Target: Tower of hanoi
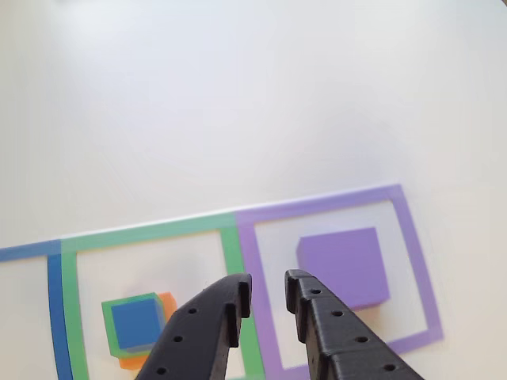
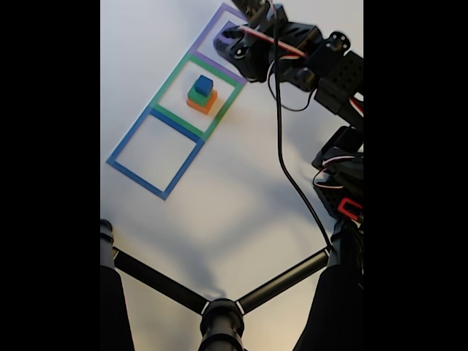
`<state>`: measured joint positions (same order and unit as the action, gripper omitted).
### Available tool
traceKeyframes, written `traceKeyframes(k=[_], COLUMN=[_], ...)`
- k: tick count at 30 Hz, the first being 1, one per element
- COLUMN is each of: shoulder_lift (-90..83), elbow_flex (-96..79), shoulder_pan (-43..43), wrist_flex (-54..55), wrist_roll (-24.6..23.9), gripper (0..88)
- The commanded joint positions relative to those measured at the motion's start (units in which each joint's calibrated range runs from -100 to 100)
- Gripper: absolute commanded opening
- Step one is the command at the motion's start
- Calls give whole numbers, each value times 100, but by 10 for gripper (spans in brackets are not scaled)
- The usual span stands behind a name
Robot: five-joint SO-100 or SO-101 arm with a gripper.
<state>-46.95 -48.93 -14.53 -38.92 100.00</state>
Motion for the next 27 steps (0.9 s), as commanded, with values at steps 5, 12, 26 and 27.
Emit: traceKeyframes(k=[5,12,26,27], shoulder_lift=[-64,200,120,32], elbow_flex=[3425,4879,3888,3579], shoulder_pan=[-938,-1738,-2707,-2821], wrist_flex=[-3737,-5331,-4894,-4627], wrist_roll=[0,0,0,0], gripper=[0,0,149,184])
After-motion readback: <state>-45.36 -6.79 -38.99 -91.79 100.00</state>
